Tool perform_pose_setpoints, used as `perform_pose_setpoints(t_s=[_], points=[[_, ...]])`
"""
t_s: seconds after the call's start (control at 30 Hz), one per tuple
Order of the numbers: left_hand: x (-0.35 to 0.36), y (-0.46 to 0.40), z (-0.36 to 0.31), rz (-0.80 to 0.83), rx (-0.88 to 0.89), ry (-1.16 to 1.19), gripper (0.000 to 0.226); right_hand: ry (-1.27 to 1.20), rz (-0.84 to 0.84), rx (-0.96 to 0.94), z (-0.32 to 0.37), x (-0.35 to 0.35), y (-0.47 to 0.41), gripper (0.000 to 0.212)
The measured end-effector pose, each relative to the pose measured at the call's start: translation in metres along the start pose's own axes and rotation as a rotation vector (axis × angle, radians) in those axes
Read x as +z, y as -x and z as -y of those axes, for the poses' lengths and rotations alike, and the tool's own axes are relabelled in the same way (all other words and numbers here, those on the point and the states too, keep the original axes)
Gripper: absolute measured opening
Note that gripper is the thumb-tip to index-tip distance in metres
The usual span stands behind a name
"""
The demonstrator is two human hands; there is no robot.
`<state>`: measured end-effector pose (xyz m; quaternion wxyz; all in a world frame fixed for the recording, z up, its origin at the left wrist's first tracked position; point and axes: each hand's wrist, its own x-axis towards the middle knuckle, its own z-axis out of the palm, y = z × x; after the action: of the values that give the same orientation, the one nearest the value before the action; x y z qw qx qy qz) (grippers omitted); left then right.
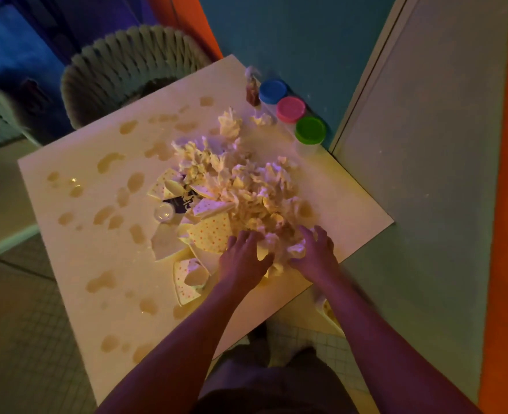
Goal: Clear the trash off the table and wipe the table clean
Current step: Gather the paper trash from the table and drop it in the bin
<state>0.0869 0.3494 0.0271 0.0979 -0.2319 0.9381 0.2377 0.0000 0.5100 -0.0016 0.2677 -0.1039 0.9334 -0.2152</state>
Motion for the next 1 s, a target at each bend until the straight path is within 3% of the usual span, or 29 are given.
perform_pose_setpoints(t_s=[0.47, 0.7, 0.8, 0.9, 1.0], points=[[-0.05, -0.022, 0.011, -0.184, -0.14, 0.197, 0.049, 0.074, -0.001, -0.063, 0.009, -0.003, -0.017, 0.058], [-0.056, -0.028, 0.006, -0.229, -0.22, 0.237, 0.047, -0.138, 0.021, 0.022, 0.011, -0.014, -0.027, 0.047], [-0.057, -0.029, 0.007, -0.251, -0.199, 0.268, 0.049, -0.225, 0.048, 0.048, 0.014, -0.023, -0.027, 0.053], [-0.056, -0.031, 0.009, -0.276, -0.192, 0.255, 0.048, -0.336, 0.097, 0.122, 0.019, -0.031, -0.025, 0.084], [-0.056, -0.035, 0.012, -0.313, -0.145, 0.285, 0.045, -0.345, 0.093, 0.134, 0.018, -0.03, -0.025, 0.049]])
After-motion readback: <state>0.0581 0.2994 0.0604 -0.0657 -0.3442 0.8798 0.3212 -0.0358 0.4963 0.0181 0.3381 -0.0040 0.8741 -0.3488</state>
